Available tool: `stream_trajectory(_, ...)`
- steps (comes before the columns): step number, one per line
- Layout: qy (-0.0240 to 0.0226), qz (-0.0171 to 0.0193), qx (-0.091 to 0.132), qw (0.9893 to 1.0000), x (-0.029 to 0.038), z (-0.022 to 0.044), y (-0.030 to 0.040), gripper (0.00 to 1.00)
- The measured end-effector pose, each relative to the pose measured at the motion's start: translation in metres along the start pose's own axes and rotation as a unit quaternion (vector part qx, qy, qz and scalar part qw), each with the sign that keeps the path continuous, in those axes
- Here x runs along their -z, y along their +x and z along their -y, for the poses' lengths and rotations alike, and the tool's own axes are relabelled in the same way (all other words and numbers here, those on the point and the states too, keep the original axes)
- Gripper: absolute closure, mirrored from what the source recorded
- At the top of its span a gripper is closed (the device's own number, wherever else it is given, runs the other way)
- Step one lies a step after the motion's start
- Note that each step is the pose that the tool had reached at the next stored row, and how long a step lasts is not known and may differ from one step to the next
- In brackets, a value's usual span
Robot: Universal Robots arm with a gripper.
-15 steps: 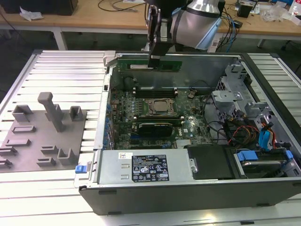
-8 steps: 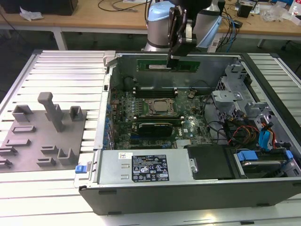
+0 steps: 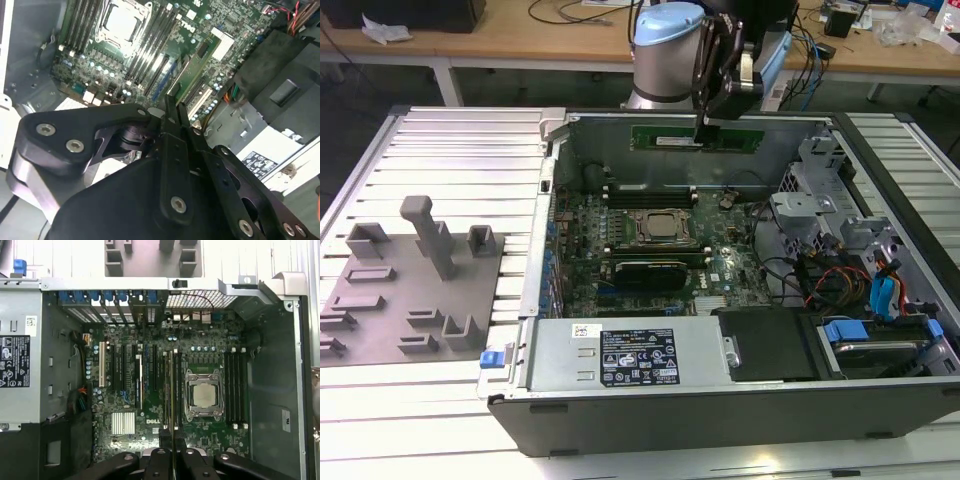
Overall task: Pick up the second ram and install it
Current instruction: 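Pick up the second ram and move it above second insertion slot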
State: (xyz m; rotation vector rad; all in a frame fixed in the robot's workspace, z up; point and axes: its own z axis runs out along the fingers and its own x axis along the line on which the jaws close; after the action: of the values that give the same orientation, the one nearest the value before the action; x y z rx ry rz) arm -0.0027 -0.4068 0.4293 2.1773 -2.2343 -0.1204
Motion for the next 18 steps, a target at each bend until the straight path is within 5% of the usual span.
stream_trajectory(6, -0.0023, 0.0015, -0.006, 1.0000, -0.0090, 0.0071, -0.0010, 0.87)
stream_trajectory(18, -0.0033, 0.0015, -0.006, 1.0000, -0.0267, 0.0103, -0.0003, 0.87)
